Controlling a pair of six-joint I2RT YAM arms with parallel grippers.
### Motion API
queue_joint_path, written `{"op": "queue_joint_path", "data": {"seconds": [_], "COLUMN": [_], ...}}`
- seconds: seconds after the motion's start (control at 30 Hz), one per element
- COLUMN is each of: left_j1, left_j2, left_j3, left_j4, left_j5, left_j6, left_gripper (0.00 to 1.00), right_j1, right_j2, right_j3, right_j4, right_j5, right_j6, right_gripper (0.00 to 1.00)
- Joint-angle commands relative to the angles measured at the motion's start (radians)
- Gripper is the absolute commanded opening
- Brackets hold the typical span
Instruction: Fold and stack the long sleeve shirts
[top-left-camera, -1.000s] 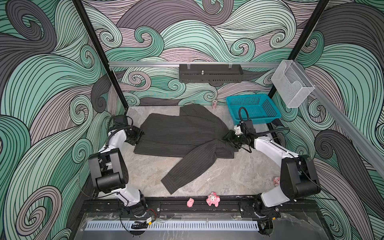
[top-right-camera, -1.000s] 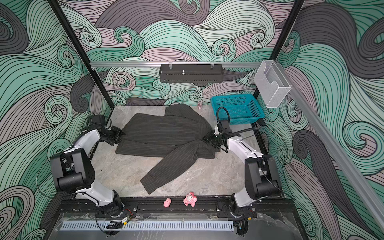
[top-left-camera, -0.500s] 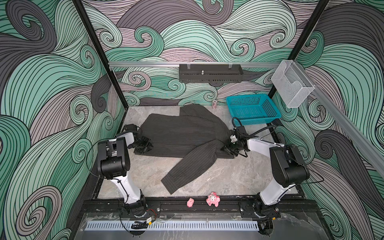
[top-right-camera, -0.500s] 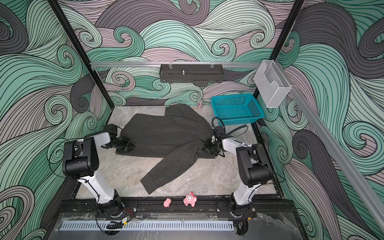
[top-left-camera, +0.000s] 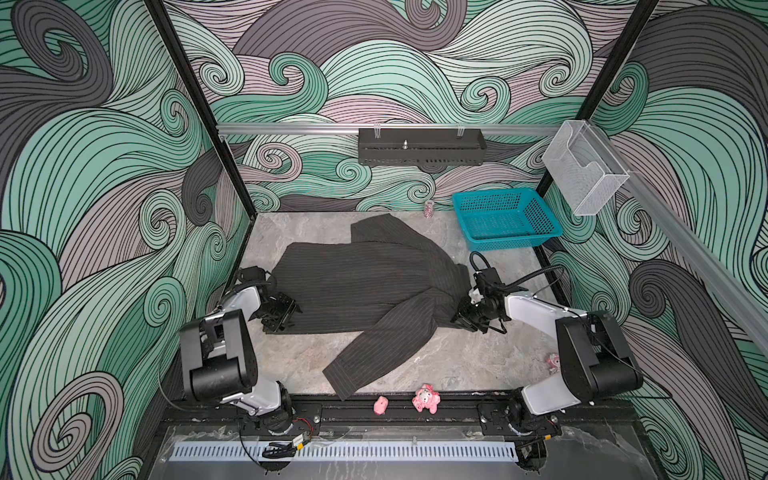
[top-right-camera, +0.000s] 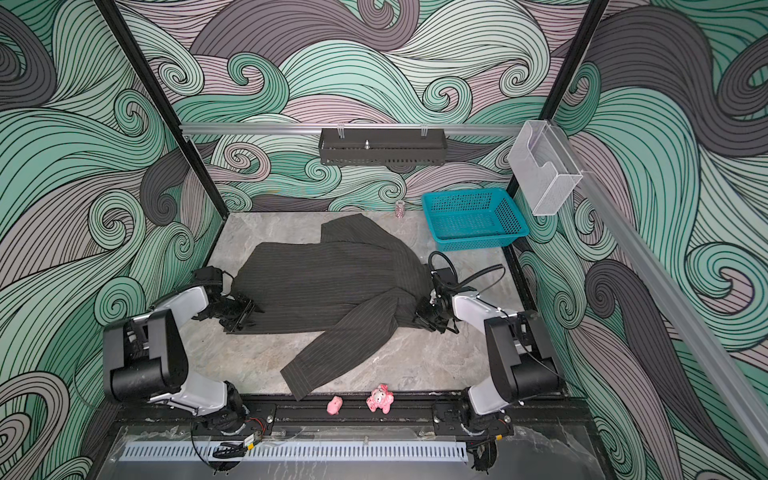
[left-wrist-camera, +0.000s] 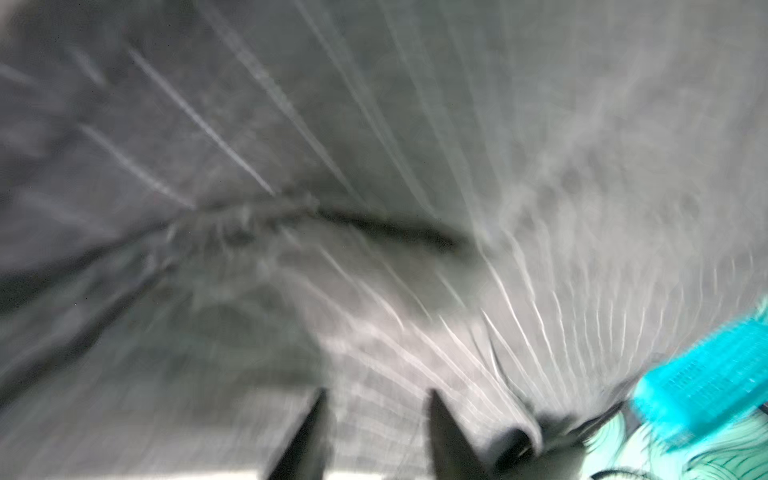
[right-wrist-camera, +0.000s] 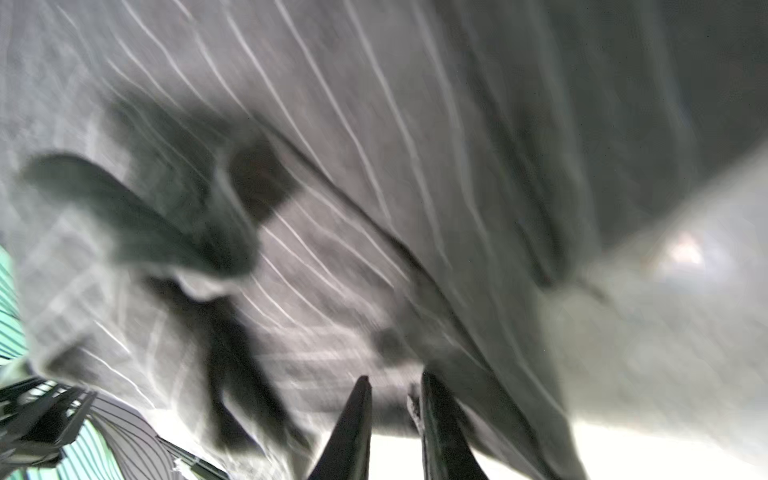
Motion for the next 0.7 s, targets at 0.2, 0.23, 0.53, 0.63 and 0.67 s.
{"op": "queue_joint_path", "data": {"seconds": [0.2, 0.23, 0.53, 0.63, 0.67], "left_j1": [-0.208, -0.258, -0.687, -0.762, -0.782], "left_j2": [-0.207, -0.217, -0.307, -0.33, -0.336], "left_j3": [0.116, 0.097, -0.009, -0.068, -0.093], "left_j4": [-0.27, -0.28, -0.358, -0.365, -0.355], "left_j5": [0.002, -0.009, -0.224, -0.294, -0.304], "left_j6": [0.148, 0.146, -0.022, -0.099, -0.126], "left_gripper": [0.62, 0.6, 0.75, 0.75, 0.74], "right_j1": [0.005, 0.004, 0.01, 0.012, 0.011], "right_j2": [-0.14, -0.141, -0.103, -0.1, -0.098], "right_j3": [0.078, 0.087, 0.099, 0.095, 0.092], "right_j4": [-0.129, -0.132, -0.103, -0.092, -0.088], "right_j5": [0.03, 0.032, 0.01, 0.007, 0.005], "right_j6": [-0.037, -0.04, -0.039, -0.037, -0.035], "right_gripper": [0.3, 0.3, 0.3, 0.31, 0.31]}}
